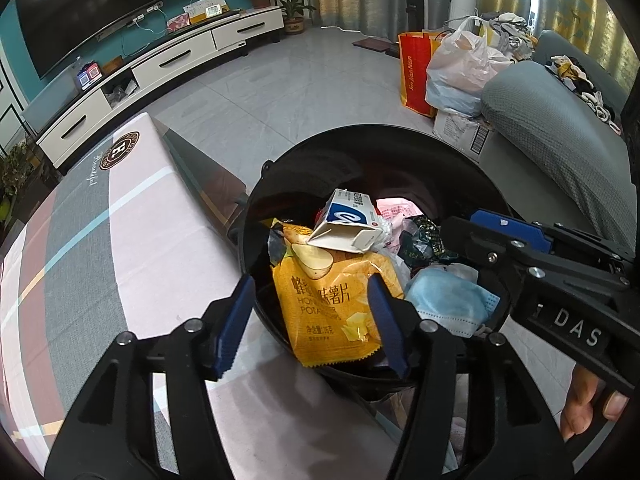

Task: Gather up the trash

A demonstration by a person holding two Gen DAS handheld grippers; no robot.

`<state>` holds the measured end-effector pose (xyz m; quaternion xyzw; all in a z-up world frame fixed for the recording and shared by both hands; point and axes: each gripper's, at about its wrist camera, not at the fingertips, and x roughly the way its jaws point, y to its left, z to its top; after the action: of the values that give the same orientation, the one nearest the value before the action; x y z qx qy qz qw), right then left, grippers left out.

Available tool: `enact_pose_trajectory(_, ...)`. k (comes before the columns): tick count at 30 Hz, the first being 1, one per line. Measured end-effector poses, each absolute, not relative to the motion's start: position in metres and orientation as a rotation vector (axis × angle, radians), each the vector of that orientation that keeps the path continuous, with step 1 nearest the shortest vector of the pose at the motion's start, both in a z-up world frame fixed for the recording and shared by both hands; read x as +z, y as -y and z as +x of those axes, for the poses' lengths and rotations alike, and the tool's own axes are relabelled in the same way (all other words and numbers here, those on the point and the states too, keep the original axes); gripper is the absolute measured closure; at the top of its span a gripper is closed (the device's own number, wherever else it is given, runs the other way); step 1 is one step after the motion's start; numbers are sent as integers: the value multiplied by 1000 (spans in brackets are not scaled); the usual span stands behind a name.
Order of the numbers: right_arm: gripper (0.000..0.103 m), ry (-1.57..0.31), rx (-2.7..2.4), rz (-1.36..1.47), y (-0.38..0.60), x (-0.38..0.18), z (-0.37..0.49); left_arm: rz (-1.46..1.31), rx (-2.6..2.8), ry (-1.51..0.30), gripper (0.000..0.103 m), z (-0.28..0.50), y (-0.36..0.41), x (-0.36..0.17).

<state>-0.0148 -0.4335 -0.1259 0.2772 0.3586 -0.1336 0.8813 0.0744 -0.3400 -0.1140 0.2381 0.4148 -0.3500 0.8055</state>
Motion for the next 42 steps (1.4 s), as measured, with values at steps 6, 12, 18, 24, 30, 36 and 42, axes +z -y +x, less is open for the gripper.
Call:
enact_pose_trajectory(6, 67, -740, -285, 573, 433, -119, -19, 501, -745, -879, 35, 74, 336, -108)
enact_pose_trajectory(12, 60, -735, -290, 567, 429, -112, -22, 493, -736, -865, 22, 73, 330, -102)
enact_pose_trajectory(18, 43, -730, -307, 565, 425, -104, -29, 475, -720, -854, 11, 73, 320, -92)
enact_pose_trajectory(24, 29, -734, -344, 564, 421, -94, -40, 452, -679, -845, 3, 71, 305, -81)
enact_pose_trajectory(30, 22, -737, -378, 542, 414, -81, -52, 423, -640, -836, 3, 65, 284, -64)
enact_pose_trajectory(36, 8, -778, -379, 475, 394, -65, -63, 380, -614, -834, 3, 58, 257, -45)
enact_pose_trajectory(42, 4, -813, -383, 430, 371, -53, -70, 341, -591, -823, 3, 46, 232, -24)
